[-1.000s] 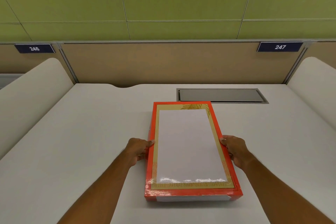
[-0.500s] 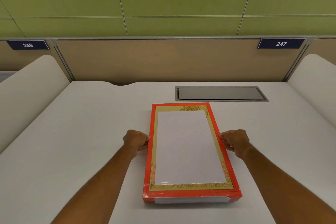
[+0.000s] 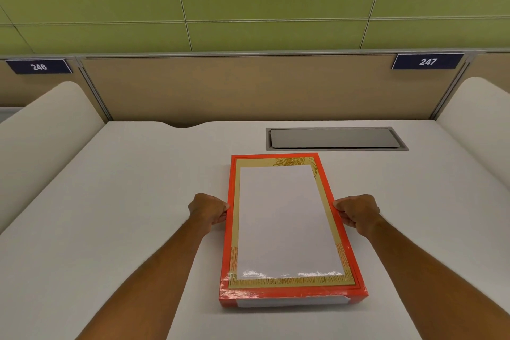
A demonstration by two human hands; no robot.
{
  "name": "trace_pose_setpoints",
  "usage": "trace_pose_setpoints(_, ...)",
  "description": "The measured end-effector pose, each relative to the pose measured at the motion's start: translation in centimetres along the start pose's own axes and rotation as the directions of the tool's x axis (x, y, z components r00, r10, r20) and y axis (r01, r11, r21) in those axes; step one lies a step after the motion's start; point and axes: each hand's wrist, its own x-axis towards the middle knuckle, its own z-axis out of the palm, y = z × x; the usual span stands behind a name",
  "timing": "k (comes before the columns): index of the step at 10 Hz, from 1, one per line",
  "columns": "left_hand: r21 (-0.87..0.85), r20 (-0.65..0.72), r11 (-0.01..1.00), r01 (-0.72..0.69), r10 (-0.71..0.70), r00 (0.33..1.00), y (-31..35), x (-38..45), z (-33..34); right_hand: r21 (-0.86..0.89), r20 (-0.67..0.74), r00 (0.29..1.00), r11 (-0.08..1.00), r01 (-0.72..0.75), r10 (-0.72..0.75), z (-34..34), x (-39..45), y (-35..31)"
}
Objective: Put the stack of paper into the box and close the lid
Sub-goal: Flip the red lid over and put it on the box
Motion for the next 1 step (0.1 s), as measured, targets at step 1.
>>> trace_pose_setpoints(1, 0.086, -0.031, 0.991, -0.099, 0.102, 0.994, -0.39, -0.09, 0.19, -0.121, -0.07, 0.989, 0.985, 0.119, -0.128, 0.59, -0.51, 0.41)
